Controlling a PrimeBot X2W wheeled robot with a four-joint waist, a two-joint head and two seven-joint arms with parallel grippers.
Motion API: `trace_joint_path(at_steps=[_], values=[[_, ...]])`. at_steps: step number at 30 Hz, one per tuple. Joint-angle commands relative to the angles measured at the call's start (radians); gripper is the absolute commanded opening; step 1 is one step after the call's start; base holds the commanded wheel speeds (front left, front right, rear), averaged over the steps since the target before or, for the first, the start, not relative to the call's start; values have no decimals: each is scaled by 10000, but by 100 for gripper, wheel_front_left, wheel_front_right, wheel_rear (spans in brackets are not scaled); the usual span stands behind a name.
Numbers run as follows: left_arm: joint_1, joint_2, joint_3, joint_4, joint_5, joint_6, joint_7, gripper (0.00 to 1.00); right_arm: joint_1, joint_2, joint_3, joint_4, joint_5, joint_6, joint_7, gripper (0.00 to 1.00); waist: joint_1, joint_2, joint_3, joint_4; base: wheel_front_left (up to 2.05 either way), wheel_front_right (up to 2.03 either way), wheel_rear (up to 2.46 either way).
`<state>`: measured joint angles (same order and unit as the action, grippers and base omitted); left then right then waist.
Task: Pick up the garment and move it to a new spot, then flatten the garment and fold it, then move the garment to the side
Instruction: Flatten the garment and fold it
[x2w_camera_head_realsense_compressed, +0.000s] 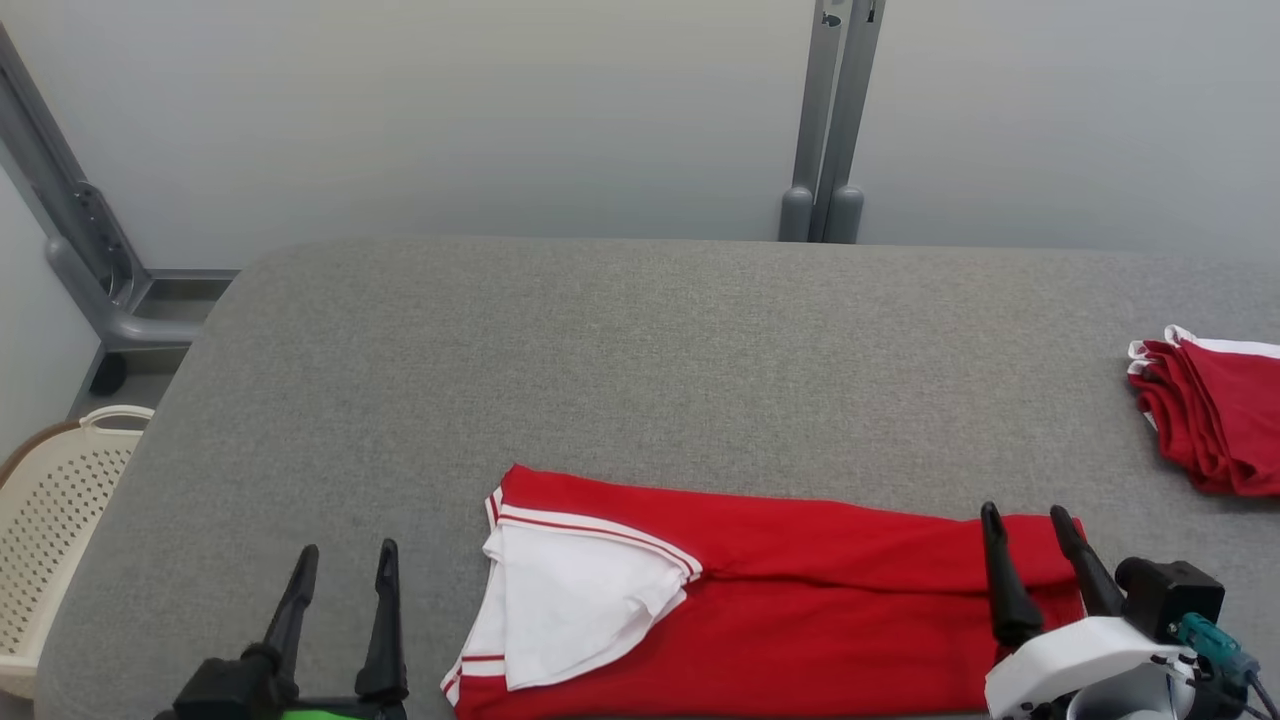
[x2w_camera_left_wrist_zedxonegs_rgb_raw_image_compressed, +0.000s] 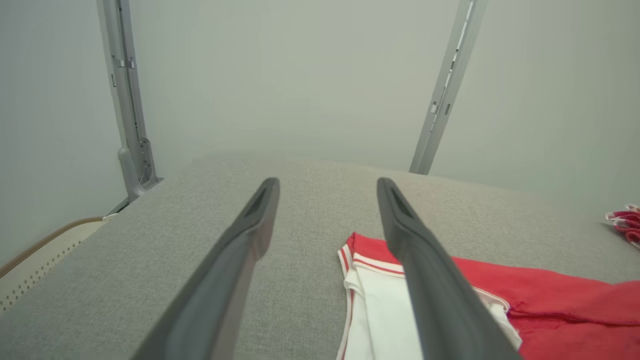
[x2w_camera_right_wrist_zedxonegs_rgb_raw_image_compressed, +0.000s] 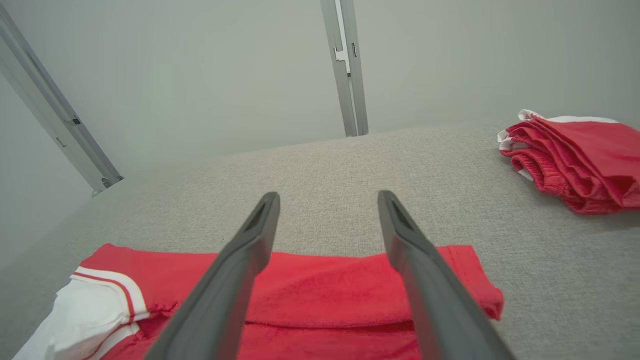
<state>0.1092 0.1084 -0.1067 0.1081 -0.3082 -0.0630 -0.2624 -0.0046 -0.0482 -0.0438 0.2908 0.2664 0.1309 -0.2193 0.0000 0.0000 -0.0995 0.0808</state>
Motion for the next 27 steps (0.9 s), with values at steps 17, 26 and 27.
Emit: trace_joint_path(at_steps=[17,26,27], values=[[446,-451,610,431,882,-429,-31,100,436,-30,84,96,-302,-5,-40,100,0,0,121,-317,0,0,0],[379,-508,664,474,1024,-531,-32,100,385,-30,-58,17,-333,-5,-18,100,0,0,188,-315,0,0,0],[394,-516,674,486,1040,-537,-32,100,355,-30,-100,4,-340,-7,44,100,0,0,199,-319,0,0,0]])
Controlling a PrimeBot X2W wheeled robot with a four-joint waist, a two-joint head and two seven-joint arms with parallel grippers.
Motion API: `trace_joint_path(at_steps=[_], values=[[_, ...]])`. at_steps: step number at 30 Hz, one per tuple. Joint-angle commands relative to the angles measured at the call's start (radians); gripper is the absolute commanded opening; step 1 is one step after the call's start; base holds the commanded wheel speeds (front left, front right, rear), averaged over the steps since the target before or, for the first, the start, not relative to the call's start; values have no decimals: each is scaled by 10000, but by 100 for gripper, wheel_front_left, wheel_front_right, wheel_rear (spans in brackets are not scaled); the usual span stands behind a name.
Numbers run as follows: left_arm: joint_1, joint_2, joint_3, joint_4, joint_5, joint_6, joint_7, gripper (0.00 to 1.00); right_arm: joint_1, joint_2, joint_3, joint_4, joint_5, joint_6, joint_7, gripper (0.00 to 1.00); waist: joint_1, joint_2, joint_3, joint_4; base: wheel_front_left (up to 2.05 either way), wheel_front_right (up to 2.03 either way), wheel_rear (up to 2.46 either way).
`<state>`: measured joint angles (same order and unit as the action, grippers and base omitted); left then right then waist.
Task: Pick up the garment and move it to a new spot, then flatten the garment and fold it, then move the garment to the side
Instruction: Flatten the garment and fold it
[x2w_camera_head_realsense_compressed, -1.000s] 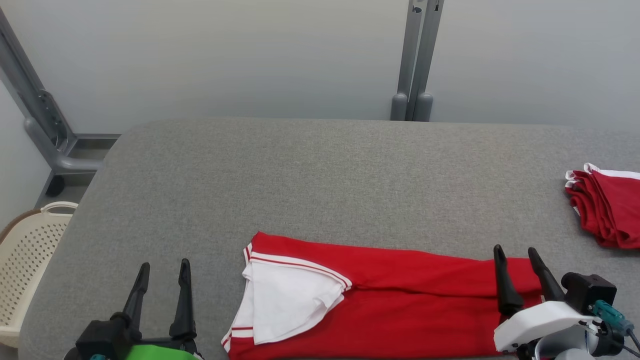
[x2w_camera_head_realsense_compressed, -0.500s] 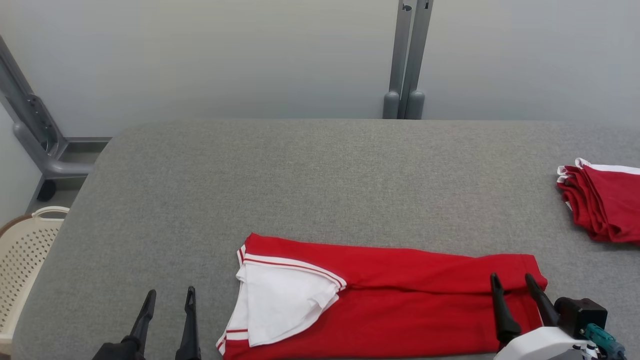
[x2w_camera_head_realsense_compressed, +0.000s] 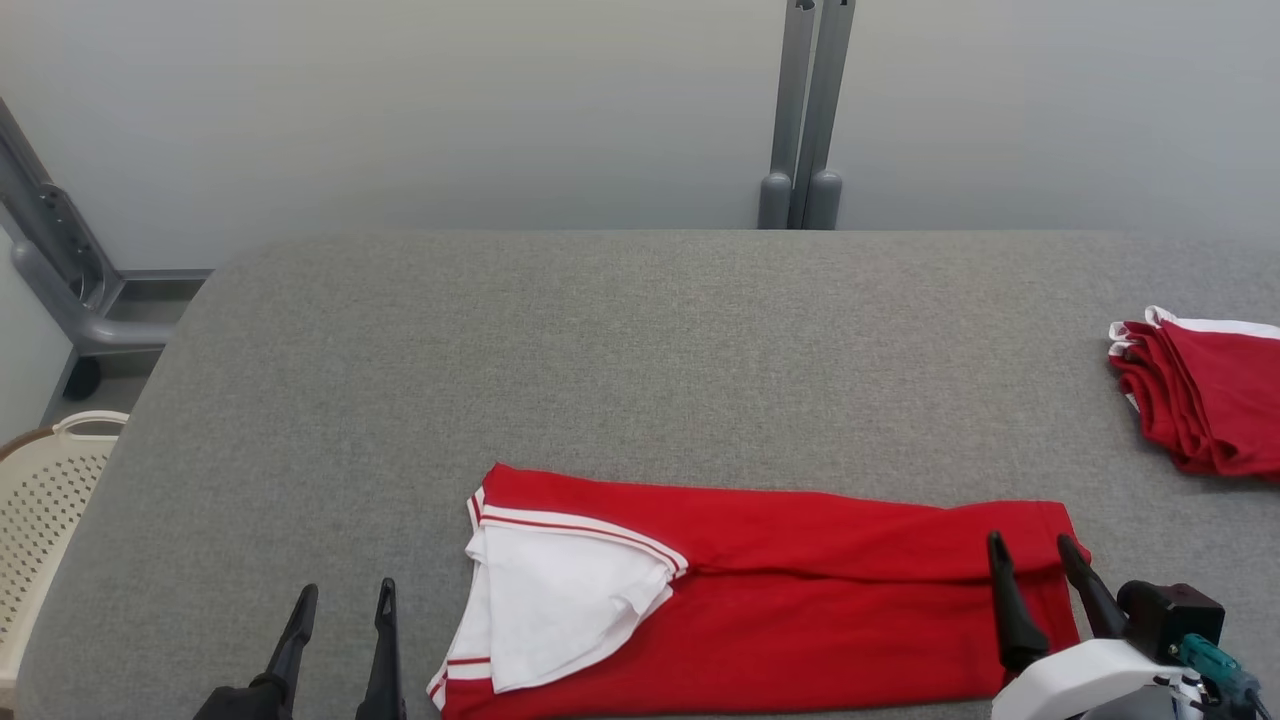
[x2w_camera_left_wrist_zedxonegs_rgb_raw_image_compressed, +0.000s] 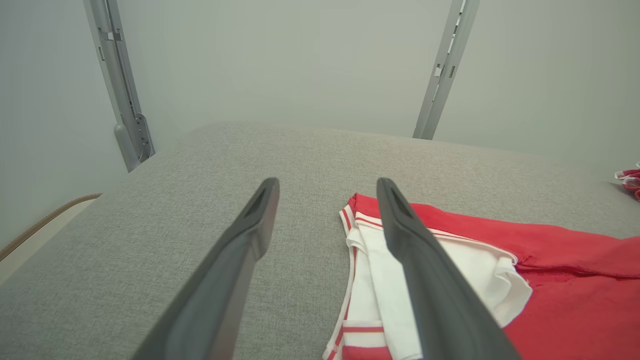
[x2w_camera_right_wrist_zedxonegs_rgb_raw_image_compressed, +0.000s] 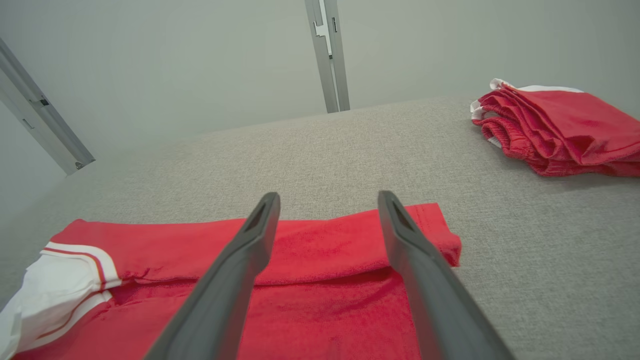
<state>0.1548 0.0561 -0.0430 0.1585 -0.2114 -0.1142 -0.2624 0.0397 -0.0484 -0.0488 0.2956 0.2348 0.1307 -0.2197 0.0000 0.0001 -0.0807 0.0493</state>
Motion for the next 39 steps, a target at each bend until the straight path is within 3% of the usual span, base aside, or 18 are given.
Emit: trace_joint_path(at_steps=[1,17,39], values=[[-62,8,38,-19,71,-25,-32,100,-89,-28,-50,-44,-24,-5,48,100,0,-1,11,-4,0,0,0],[-260,-41,106,-154,393,-65,-32,100,-1219,-28,-2072,29,-1224,-4,4464,100,0,-1,520,-19,0,0,0],[-454,-50,-65,140,333,-119,-32,100,-1624,-29,-2517,1353,-1950,-5,4880,100,0,-1,972,413,0,0,0]])
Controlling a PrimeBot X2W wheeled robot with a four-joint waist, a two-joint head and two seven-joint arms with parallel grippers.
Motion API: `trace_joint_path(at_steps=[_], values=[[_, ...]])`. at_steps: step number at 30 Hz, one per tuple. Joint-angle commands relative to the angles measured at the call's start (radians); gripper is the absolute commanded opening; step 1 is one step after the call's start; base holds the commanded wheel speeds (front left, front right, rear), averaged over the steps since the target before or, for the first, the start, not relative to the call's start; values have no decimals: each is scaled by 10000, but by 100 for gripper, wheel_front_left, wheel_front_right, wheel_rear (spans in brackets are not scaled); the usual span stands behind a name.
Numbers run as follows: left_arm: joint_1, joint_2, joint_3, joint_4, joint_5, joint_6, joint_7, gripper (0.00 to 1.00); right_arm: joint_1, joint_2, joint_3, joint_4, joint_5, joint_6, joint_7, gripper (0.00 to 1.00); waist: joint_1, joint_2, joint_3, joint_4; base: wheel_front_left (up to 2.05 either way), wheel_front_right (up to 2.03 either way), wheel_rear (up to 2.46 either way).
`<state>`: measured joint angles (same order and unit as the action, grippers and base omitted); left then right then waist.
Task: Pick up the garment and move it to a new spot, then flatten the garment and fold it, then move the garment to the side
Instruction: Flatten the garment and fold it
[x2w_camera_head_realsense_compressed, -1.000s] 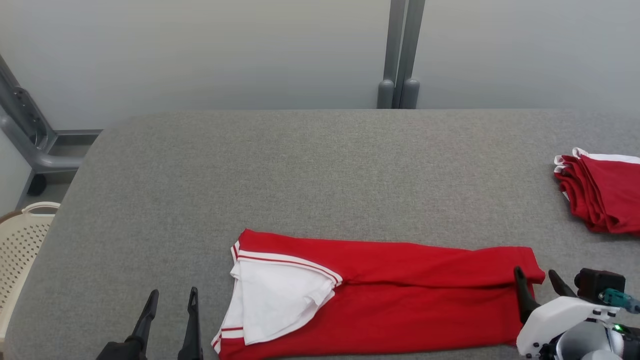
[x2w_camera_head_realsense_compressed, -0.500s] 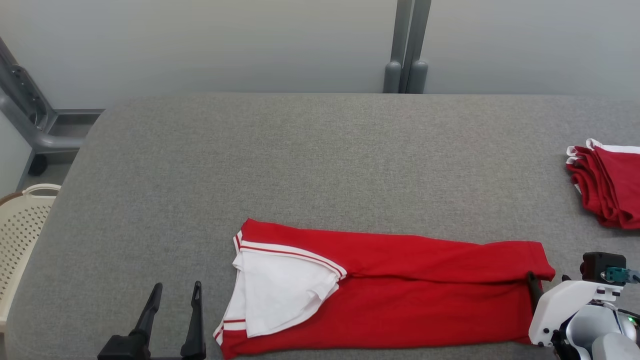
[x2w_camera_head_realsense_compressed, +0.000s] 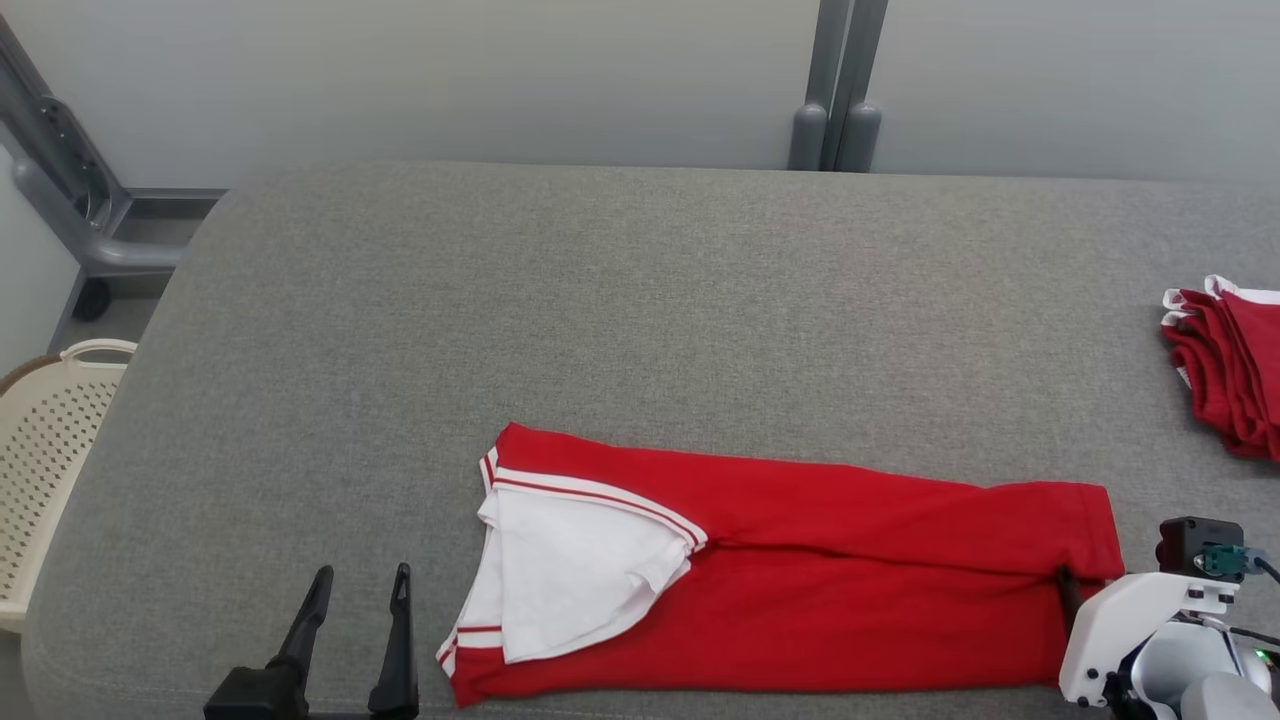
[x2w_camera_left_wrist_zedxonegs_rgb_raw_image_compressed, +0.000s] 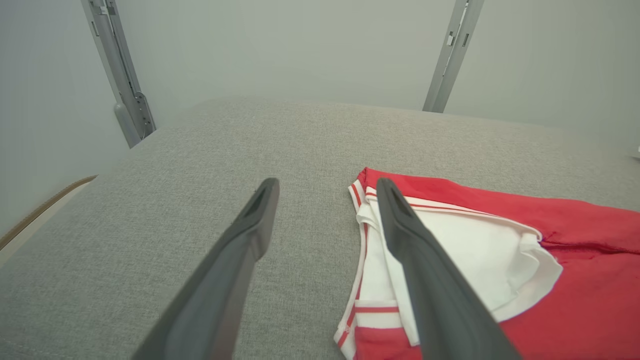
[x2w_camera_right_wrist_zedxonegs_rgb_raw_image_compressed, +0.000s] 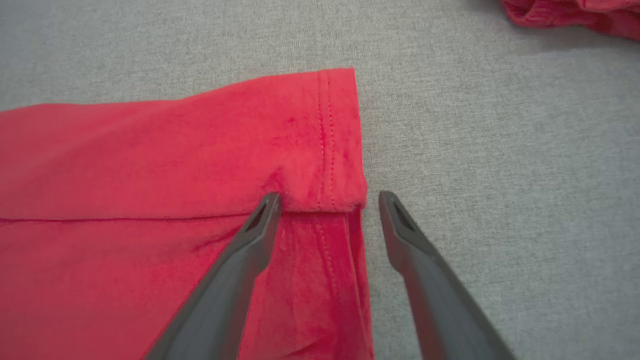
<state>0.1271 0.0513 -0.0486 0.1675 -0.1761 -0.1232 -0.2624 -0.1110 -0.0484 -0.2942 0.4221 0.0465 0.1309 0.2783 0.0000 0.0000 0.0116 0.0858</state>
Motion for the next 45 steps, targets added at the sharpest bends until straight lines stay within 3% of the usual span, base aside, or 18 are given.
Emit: trace_joint_path(at_steps=[1,24,45], values=[[-193,-1,-24,87,-43,-34,-32,100,-162,-32,-128,158,-98,-7,-129,100,0,0,78,75,0,0,0],[-401,-1,-65,192,-81,-65,-32,100,-537,-1,-846,1311,66,-7,1037,100,0,0,401,406,0,0,0],[-127,0,15,153,-196,4,-32,100,866,-26,-474,-2698,1340,-9,2484,100,0,0,-91,-332,0,0,0]])
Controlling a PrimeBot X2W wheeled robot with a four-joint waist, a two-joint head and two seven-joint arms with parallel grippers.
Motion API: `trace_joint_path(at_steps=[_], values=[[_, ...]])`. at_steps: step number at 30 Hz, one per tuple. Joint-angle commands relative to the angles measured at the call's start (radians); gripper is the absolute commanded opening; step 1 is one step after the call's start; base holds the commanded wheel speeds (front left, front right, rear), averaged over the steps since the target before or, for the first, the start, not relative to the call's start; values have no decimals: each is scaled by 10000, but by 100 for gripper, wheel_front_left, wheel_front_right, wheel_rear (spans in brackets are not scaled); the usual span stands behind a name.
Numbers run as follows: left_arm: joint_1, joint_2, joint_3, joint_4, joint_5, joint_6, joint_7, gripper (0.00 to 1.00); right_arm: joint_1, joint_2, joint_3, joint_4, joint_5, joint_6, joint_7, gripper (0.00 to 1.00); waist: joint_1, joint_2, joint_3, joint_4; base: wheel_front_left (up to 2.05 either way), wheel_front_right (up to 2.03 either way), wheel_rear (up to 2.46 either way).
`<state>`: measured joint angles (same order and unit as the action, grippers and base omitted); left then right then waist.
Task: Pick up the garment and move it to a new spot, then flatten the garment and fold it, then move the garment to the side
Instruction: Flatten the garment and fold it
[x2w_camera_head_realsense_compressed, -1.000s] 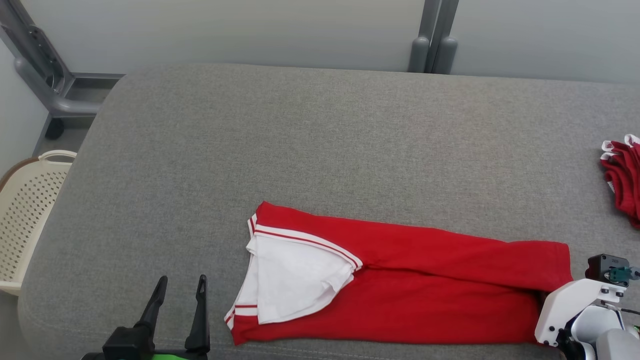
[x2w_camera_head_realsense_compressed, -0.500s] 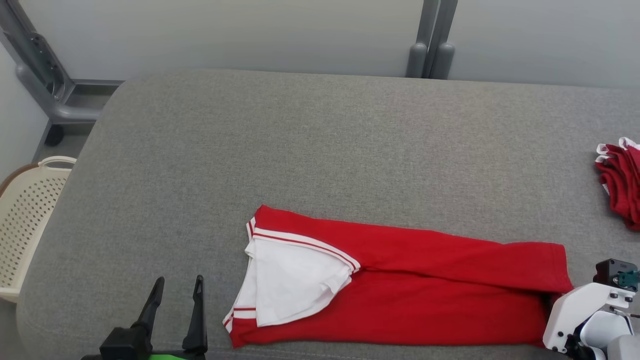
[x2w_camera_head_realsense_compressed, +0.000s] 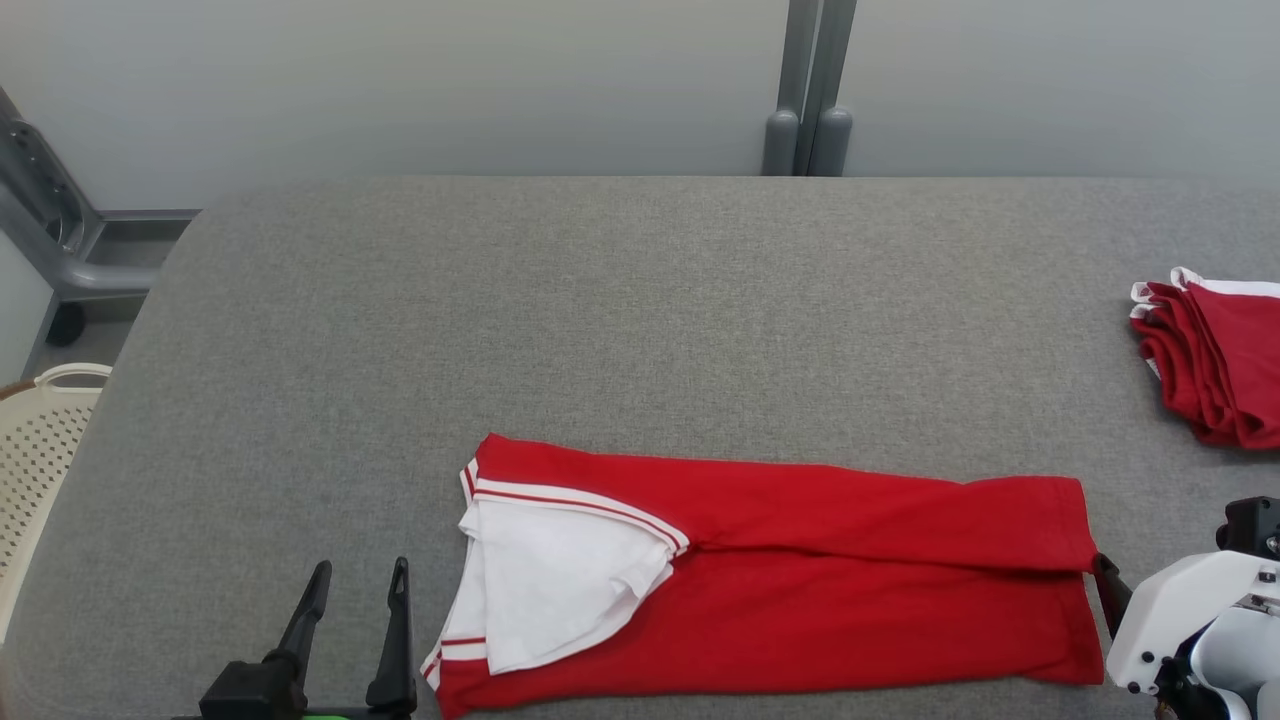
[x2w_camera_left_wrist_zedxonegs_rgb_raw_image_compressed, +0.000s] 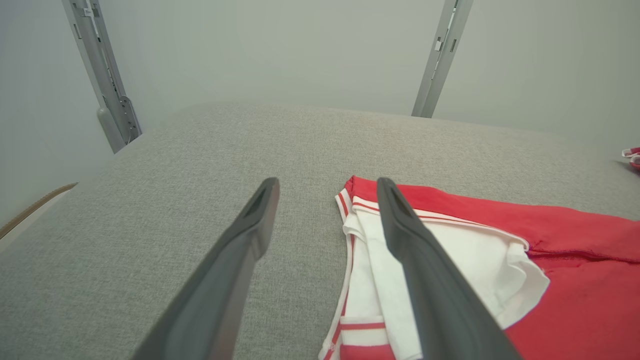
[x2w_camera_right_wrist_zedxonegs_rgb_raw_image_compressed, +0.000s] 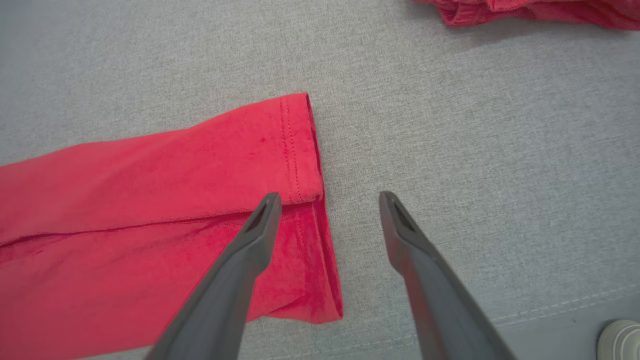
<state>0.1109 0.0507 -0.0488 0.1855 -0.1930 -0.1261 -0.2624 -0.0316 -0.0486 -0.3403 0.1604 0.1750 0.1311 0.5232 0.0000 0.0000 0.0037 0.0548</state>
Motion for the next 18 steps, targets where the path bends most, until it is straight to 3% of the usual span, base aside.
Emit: trace_joint_path(at_steps=[1,18], values=[[39,6,24,-27,-21,32,-32,100,62,-24,-41,-185,65,-10,64,100,0,0,-7,-30,0,0,0],[-227,8,-54,30,29,-13,-32,100,-577,-26,-176,1131,-231,-10,-90,100,0,0,477,557,0,0,0]])
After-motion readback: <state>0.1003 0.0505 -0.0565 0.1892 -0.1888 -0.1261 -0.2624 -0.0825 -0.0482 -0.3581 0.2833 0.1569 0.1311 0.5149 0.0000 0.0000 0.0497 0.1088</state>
